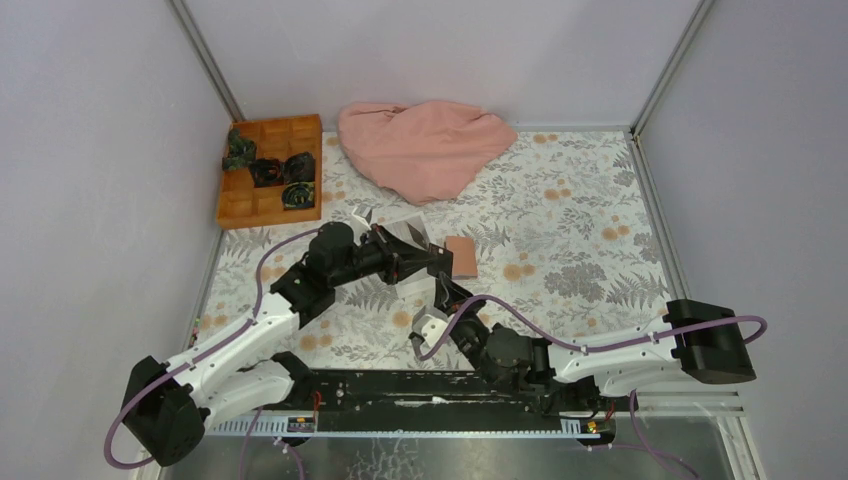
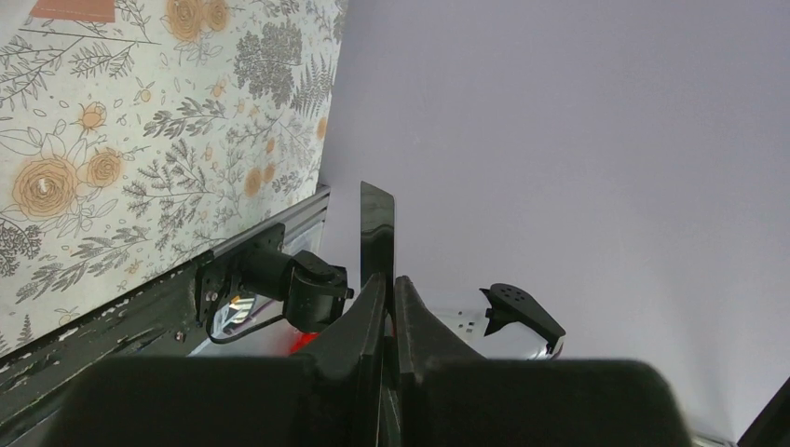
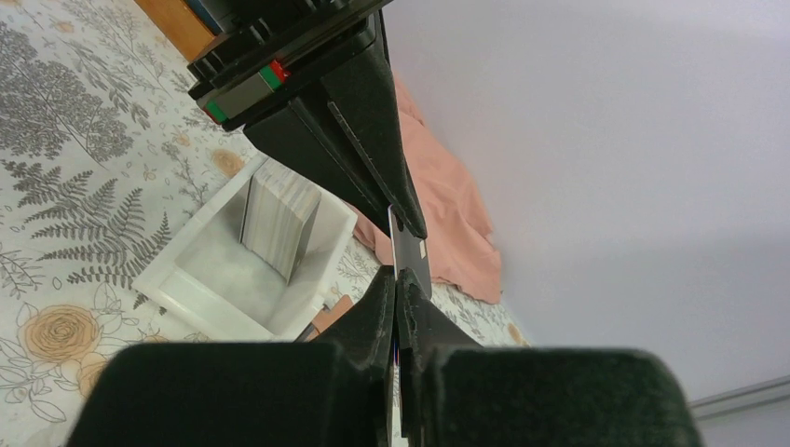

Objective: Put the credit cards into the card holder
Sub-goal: Pick up the credit card from the storage box.

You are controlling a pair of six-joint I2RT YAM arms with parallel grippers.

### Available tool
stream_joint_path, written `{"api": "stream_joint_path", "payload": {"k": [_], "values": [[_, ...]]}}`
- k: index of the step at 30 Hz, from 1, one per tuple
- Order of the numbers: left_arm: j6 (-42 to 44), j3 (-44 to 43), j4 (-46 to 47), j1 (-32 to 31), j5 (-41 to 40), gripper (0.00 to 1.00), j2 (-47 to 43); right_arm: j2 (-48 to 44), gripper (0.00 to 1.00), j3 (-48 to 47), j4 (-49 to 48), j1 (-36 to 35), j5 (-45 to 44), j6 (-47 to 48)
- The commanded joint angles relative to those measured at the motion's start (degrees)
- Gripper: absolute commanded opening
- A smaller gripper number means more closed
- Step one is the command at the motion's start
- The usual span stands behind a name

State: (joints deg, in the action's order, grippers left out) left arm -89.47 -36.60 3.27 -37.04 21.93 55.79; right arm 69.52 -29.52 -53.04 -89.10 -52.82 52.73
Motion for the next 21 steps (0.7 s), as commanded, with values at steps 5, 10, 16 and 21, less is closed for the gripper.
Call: {"api": "stream_joint_path", "payload": {"k": [5, 10, 16, 21], "values": [[1.56, -2.55, 6.77, 1.08, 6.38, 0.2, 1.48, 1.06, 0.0, -0.52, -4.42, -1.41, -3.3, 4.19], [2.37, -2.33, 6.74, 1.79, 8.78, 0.44, 1.31, 3.2, 0.0, -1.5, -4.49, -3.73, -4.62, 8.32], [3.06, -1.52, 7.84, 3.26, 12.87, 0.44, 1.28, 6.17, 0.0, -2.74, -7.08, -5.92, -5.32, 12.92], [5.07, -1.99, 6.27, 3.87, 15.34, 0.43, 1.41, 7.56, 0.0, -3.35, -8.95, -7.18, -5.27, 15.52]]}}
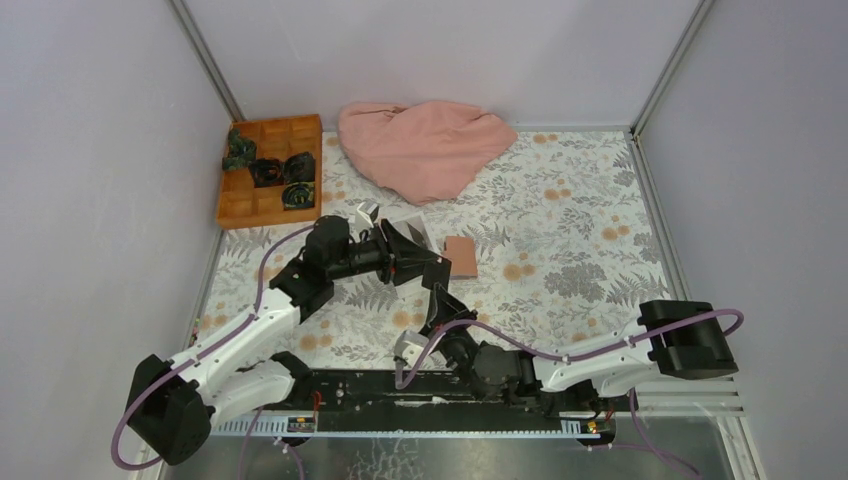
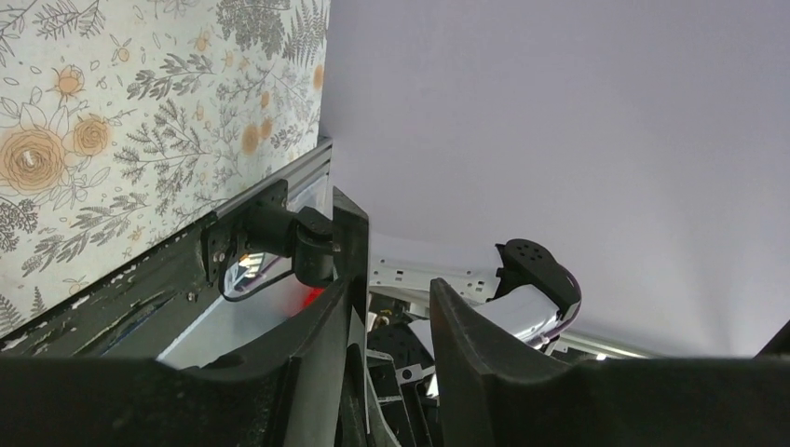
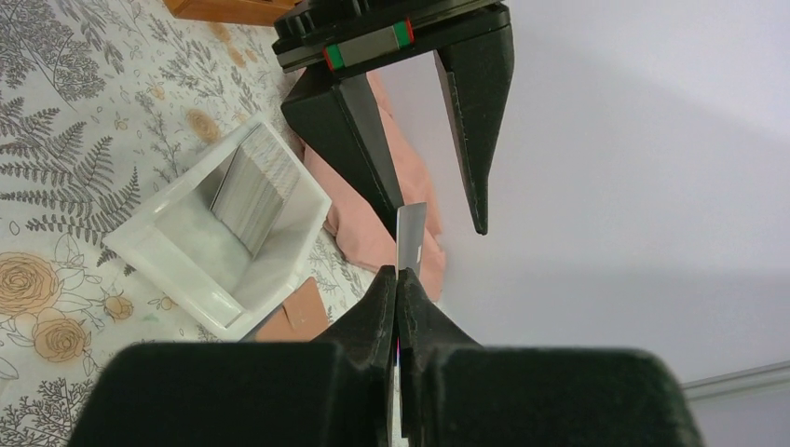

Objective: Put the credit cards into the card holder
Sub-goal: Pick up the credit card from the storage box, then adjust the storage box at the center of the board.

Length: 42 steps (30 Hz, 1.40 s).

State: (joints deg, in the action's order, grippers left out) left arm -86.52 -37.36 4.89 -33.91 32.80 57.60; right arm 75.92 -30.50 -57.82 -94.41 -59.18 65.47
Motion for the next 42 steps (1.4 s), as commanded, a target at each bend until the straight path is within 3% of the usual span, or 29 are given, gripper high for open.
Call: {"api": "stream_joint_path", "payload": {"k": [1, 5, 7, 9, 10, 15, 20, 24, 38, 42], "values": [[2.5, -1.22, 4.61, 0.79, 4.93, 0.41, -0.43, 1.42, 0.0, -2.41, -4.77, -2.02, 1.07, 3.31], [4.08, -1.52, 4.26, 1.08, 6.39, 0.29, 0.18, 1.98, 0.0, -2.62, -5.83, -2.68, 1.25, 4.54], [5.07, -1.73, 4.15, 1.17, 7.24, 0.2, 0.87, 2.2, 0.0, -2.69, -6.73, -2.88, 1.26, 5.17], [5.91, -1.83, 3.98, 1.15, 7.83, 0.02, 1.46, 2.3, 0.0, -2.56, -7.6, -2.97, 1.35, 5.76], [6.41, -1.82, 3.69, 1.13, 7.83, 0.0, 1.54, 2.3, 0.0, -2.5, -7.84, -2.99, 1.33, 5.94], [7.35, -1.02, 3.56, 1.21, 5.58, 0.0, 1.09, 1.88, 0.03, -1.87, -11.51, -3.06, 0.2, 6.61], [6.89, 0.1, 3.66, 1.26, 0.81, 0.0, -0.23, 1.62, 0.43, -0.72, -21.83, -3.06, -2.45, 8.46], [6.44, 0.81, 3.91, 1.39, -3.14, 0.0, -1.21, 0.42, 0.59, -0.33, -26.78, -3.06, -4.15, 7.77], [4.91, 2.47, 7.04, 1.79, -12.59, 0.0, -0.67, -8.82, 0.62, 3.57, -36.8, -2.85, -8.57, 0.06], [5.26, 2.68, 7.0, 1.99, -14.86, 0.0, -0.75, -10.16, 0.57, 4.07, -39.21, -1.25, -9.62, -1.6]]}}
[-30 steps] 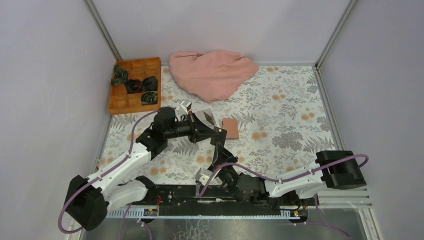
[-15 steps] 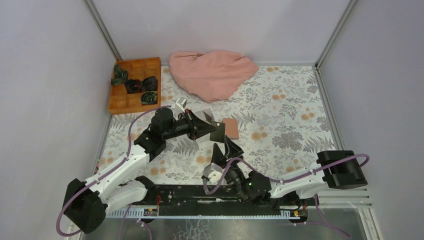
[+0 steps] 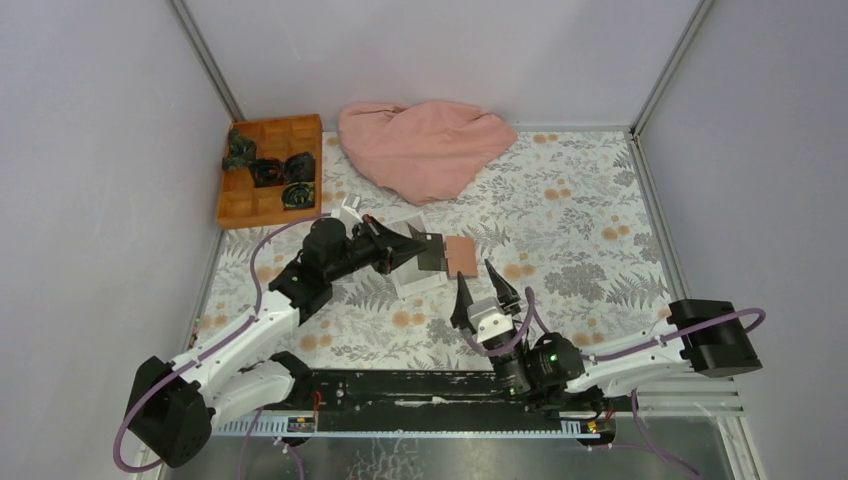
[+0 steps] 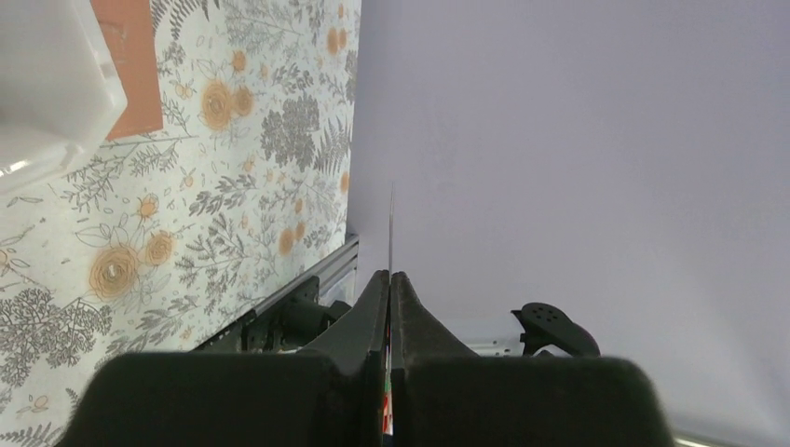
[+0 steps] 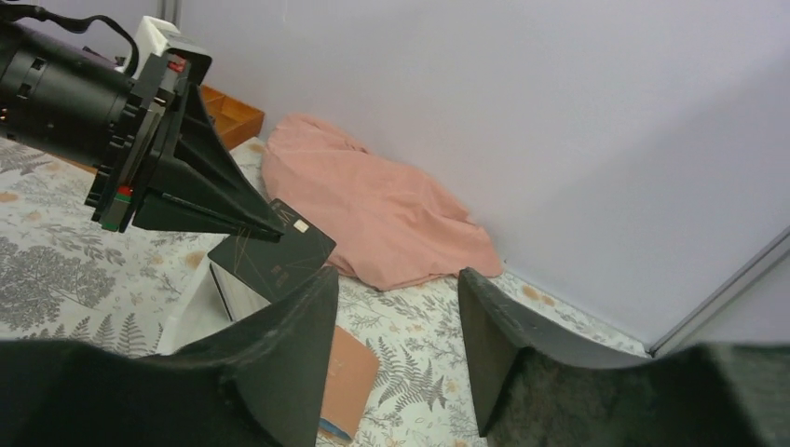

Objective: Put the credit cards into the card holder
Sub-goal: Adjust the storage box at the center of the board.

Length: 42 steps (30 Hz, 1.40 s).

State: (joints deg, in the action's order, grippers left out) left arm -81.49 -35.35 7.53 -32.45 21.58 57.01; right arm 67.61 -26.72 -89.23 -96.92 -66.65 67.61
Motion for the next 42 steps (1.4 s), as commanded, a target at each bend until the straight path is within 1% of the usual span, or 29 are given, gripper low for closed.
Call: {"api": "stream_joint_path", "payload": {"k": [1, 2, 3, 4, 5, 6, 7, 9, 10, 11, 12, 14, 16, 20, 23, 27, 33, 42], "values": [[0.4, 0.78, 4.2, 0.64, -4.39, 0.0, -0.53, -2.13, 0.49, 0.33, -7.78, 2.22, -2.68, -5.25], [0.64, 1.0, 3.83, 0.79, -5.71, 0.0, -1.04, -2.32, 0.41, 0.41, -6.89, 3.48, -3.13, -6.91], [0.98, 1.15, 3.21, 0.92, -6.91, 0.0, -1.69, -2.5, 0.28, 0.25, -4.84, 5.02, -3.93, -9.3], [1.46, 1.24, 2.44, 1.0, -8.15, 0.0, -2.36, -2.61, 0.16, -0.32, -0.22, 7.16, -4.67, -15.87], [2.03, 1.39, 1.37, 1.23, -9.65, 0.0, -3.3, -2.95, 0.07, -1.19, 7.14, 9.6, -5.09, -21.77], [2.72, 1.54, 0.3, 1.31, -11.03, 0.0, -4.34, -3.5, 0.01, -2.25, 16.77, 11.95, -4.6, -30.23], [3.25, 1.83, -0.95, 1.41, -12.66, 0.0, -5.35, -4.44, 0.0, -3.94, 29.35, 14.66, -3.12, -40.51], [3.97, 2.47, -2.62, 1.63, -15.23, 0.0, -7.52, -6.04, 0.0, -9.0, 56.86, 21.27, 4.02, -62.32], [4.28, 2.79, -3.47, 1.75, -16.48, 0.0, -8.54, -5.78, 0.0, -11.28, 64.0, 25.12, 8.33, -68.73], [4.58, 3.09, -4.17, 1.81, -17.71, 0.0, -9.51, -4.91, 0.0, -12.2, 67.33, 28.18, 11.22, -72.1], [4.97, 3.39, -5.18, 1.85, -18.77, 0.0, -10.28, -3.17, 0.0, -13.31, 68.89, 30.41, 13.02, -73.44], [5.71, 3.74, -6.13, 1.99, -20.68, 0.0, -11.35, 1.2, 0.0, -16.96, 73.75, 33.32, 17.08, -76.35], [6.53, 3.95, -6.76, 2.03, -21.73, 0.0, -11.77, 6.2, 0.0, -19.74, 76.91, 35.81, 21.02, -78.59], [8.54, 4.32, -7.31, 2.15, -23.6, 0.0, -12.12, 11.3, 0.0, -21.92, 78.16, 39.2, 29.05, -82.81], [10.25, 4.32, -8.17, 2.17, -24.98, 0.0, -12.39, 15.06, 0.0, -23.86, 79.6, 40.71, 34.35, -85.11], [12.07, 4.66, -8.77, 2.21, -26.26, 0.0, -12.66, 18.67, 0.0, -24.94, 79.84, 42.02, 39.07, -87.28], [13.6, 4.82, -9.61, 2.21, -27.72, 0.0, -13.08, 21.67, 0.0, -25.33, 79.2, 42.69, 42.55, -89.16], [14.63, 4.77, -9.65, 2.21, -28.0, 0.0, -12.65, 24.39, 0.0, -24.79, 78.08, 42.92, 43.41, -90.64]]}}
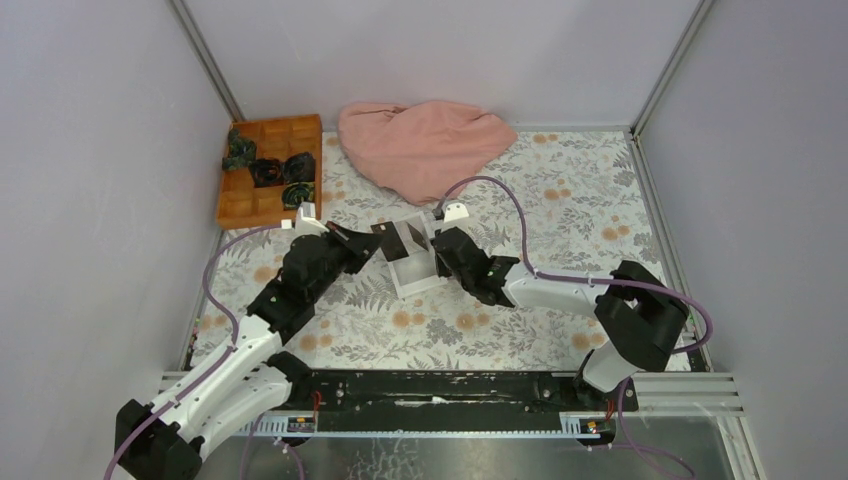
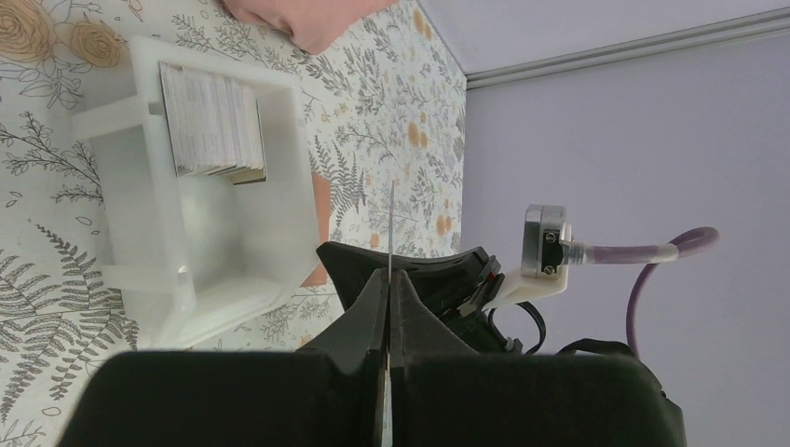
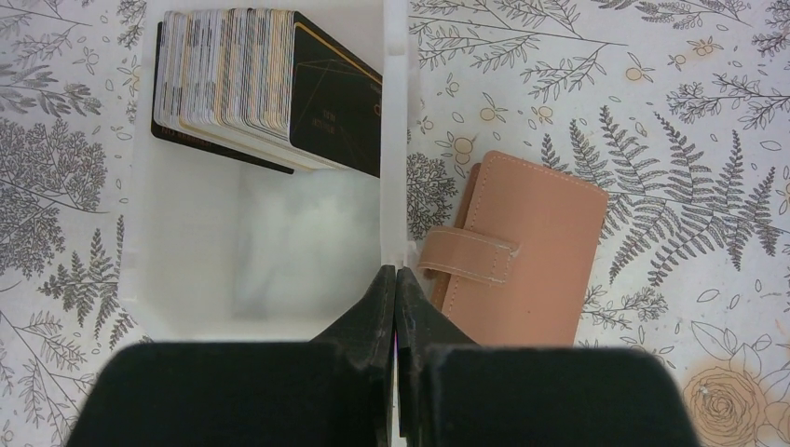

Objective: Put the credit cards into the card holder
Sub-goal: Adjust the storage box at the center of the board.

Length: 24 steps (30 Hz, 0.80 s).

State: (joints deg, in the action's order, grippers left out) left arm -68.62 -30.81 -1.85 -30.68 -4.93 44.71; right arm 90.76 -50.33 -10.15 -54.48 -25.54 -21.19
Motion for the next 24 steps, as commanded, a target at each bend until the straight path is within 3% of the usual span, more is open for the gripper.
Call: {"api": "stream_joint_path", "payload": {"k": [1, 11, 24], "values": [[1.81, 0.16, -0.23, 0.44, -1.54, 0.0, -0.25, 1.34, 0.0, -1.23, -1.01, 0.45, 2.28, -1.81], [1.74, 0.06, 1.07, 0.46, -1.03, 0.0, 0.83, -6.15, 0.0, 1.18, -2.05, 0.57, -5.59, 2.36], [2.19, 0.47, 1.55, 0.48, -0.74, 0.0, 1.23, 1.38, 0.0, -0.57, -1.32, 2.41, -2.07, 0.47]]}}
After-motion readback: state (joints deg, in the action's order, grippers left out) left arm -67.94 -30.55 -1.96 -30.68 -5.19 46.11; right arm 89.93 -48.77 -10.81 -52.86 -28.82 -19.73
